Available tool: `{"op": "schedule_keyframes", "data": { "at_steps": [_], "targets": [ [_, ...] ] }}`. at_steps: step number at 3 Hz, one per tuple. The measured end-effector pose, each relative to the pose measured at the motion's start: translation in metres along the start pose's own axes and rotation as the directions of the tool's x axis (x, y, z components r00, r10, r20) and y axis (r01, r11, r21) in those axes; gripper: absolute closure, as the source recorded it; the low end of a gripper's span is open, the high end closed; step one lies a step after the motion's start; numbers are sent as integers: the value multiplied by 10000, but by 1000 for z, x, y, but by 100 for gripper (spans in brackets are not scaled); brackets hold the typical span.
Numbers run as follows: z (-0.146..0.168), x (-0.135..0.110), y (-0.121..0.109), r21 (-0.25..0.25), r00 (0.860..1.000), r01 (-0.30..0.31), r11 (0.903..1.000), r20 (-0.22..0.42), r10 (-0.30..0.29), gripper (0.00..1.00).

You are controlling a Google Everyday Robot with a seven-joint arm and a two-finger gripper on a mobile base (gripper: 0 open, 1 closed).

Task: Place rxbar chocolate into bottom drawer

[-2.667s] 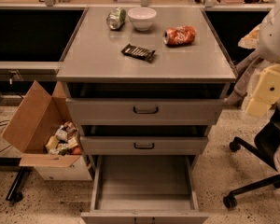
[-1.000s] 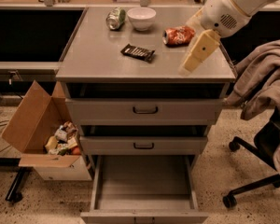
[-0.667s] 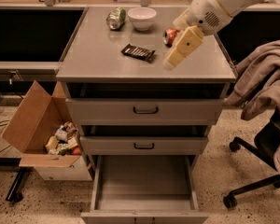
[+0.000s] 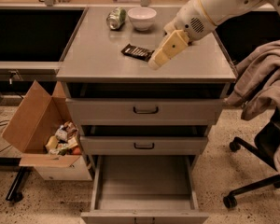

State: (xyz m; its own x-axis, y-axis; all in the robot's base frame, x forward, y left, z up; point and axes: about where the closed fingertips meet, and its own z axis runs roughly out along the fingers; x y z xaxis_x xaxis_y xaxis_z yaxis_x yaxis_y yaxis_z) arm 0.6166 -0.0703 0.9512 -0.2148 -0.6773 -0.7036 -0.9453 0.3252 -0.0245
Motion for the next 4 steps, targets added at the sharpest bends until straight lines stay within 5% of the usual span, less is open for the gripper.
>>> {"op": "schedule_keyframes", "data": {
  "at_steps": [2, 4],
  "targets": [
    [40, 14, -71, 1345, 9944, -741, 9881, 852, 629, 0],
    [80, 18, -128, 1881, 9764, -1492, 9708, 1830, 1146, 0]
  ]
}}
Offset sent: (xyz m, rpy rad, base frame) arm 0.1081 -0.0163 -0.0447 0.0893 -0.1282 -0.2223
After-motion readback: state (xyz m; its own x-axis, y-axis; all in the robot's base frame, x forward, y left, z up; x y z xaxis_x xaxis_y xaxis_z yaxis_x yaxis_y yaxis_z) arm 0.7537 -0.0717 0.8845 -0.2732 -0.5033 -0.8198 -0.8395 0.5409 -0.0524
